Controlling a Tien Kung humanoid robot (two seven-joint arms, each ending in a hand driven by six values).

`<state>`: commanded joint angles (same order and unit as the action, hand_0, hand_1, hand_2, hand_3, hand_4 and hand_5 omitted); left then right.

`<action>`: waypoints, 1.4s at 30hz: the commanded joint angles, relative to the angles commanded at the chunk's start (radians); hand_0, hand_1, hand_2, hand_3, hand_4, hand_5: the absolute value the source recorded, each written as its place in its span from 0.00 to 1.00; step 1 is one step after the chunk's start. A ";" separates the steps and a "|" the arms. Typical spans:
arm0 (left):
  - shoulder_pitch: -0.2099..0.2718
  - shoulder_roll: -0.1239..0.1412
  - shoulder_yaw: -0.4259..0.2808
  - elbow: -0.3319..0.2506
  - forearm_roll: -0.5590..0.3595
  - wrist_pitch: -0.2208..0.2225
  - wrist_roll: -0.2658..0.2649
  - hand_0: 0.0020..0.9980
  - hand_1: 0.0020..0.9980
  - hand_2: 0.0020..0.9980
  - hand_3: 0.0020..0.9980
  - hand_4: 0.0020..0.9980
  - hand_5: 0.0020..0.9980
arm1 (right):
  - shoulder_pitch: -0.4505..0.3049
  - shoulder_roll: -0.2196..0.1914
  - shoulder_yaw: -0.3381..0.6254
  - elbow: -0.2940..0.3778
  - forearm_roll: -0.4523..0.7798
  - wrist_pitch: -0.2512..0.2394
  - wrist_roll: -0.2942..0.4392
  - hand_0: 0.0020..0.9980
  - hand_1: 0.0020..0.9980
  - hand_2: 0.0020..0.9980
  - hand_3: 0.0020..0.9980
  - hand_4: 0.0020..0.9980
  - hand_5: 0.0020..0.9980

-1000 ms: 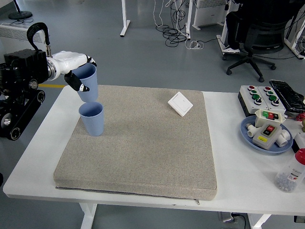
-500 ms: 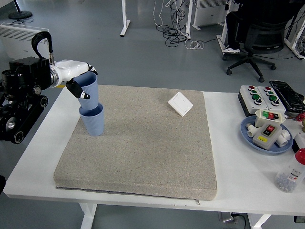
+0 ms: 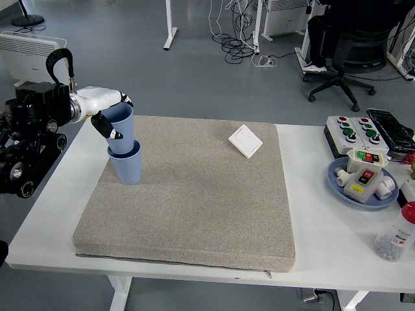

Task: Push cup pick cup insert cup

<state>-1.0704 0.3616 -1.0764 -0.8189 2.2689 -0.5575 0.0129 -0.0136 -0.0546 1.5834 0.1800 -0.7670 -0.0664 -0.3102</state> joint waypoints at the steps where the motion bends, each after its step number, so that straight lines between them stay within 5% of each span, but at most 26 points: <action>1: 0.001 -0.001 0.000 0.003 0.000 0.000 -0.001 0.46 0.48 0.46 0.46 0.49 0.00 | 0.000 0.000 0.000 0.000 -0.001 0.000 0.000 0.72 0.66 0.74 0.64 0.23 0.41; 13: 0.011 -0.010 -0.009 0.016 0.000 0.008 -0.015 0.45 0.48 0.46 0.46 0.49 0.00 | 0.002 0.001 0.001 0.000 -0.003 -0.001 0.001 0.72 0.66 0.74 0.64 0.23 0.41; 14: 0.011 -0.011 -0.010 0.018 0.000 0.011 -0.017 0.50 0.58 0.57 0.54 0.44 0.00 | 0.002 0.001 0.001 0.000 -0.003 -0.001 0.001 0.72 0.66 0.74 0.64 0.23 0.41; 19: 0.013 -0.014 -0.013 0.031 0.000 0.021 -0.027 0.50 0.58 0.57 0.54 0.44 0.00 | 0.002 0.001 0.000 0.000 -0.003 -0.001 0.001 0.72 0.66 0.74 0.64 0.23 0.41; 20: 0.014 -0.014 -0.013 0.031 0.000 0.021 -0.028 0.50 0.68 0.74 0.71 0.69 0.02 | 0.002 0.001 -0.001 0.000 -0.003 -0.001 0.001 0.72 0.66 0.74 0.64 0.23 0.42; 25: 0.015 -0.014 -0.012 0.032 0.000 0.004 -0.030 0.50 0.68 0.74 0.71 0.69 0.02 | 0.002 0.001 -0.001 0.000 -0.003 -0.001 0.001 0.72 0.66 0.74 0.64 0.23 0.42; 26: 0.015 -0.014 -0.013 0.032 0.000 0.002 -0.031 0.66 0.80 0.89 0.82 0.79 0.10 | 0.002 0.001 -0.001 0.000 -0.003 -0.001 0.002 0.72 0.66 0.74 0.63 0.23 0.42; 31: 0.017 -0.016 -0.016 0.034 0.000 0.009 -0.037 0.66 0.80 0.89 0.82 0.79 0.10 | 0.001 0.001 -0.001 0.000 -0.002 -0.002 0.002 0.72 0.66 0.74 0.63 0.23 0.42; 32: 0.018 -0.016 -0.016 0.034 0.000 0.010 -0.038 0.78 0.86 0.98 0.90 0.98 0.36 | 0.001 0.001 -0.001 0.000 -0.002 -0.001 0.002 0.72 0.66 0.74 0.63 0.23 0.42; 42: 0.022 -0.019 -0.026 0.051 0.000 0.036 -0.055 0.83 0.89 0.99 0.93 1.00 0.43 | 0.002 0.001 0.000 0.000 -0.004 -0.001 0.002 0.72 0.66 0.74 0.63 0.23 0.42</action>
<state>-1.0479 0.3426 -1.1025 -0.7677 2.2689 -0.5219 -0.0418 -0.0117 -0.0536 1.5830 0.1800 -0.7708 -0.0679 -0.3079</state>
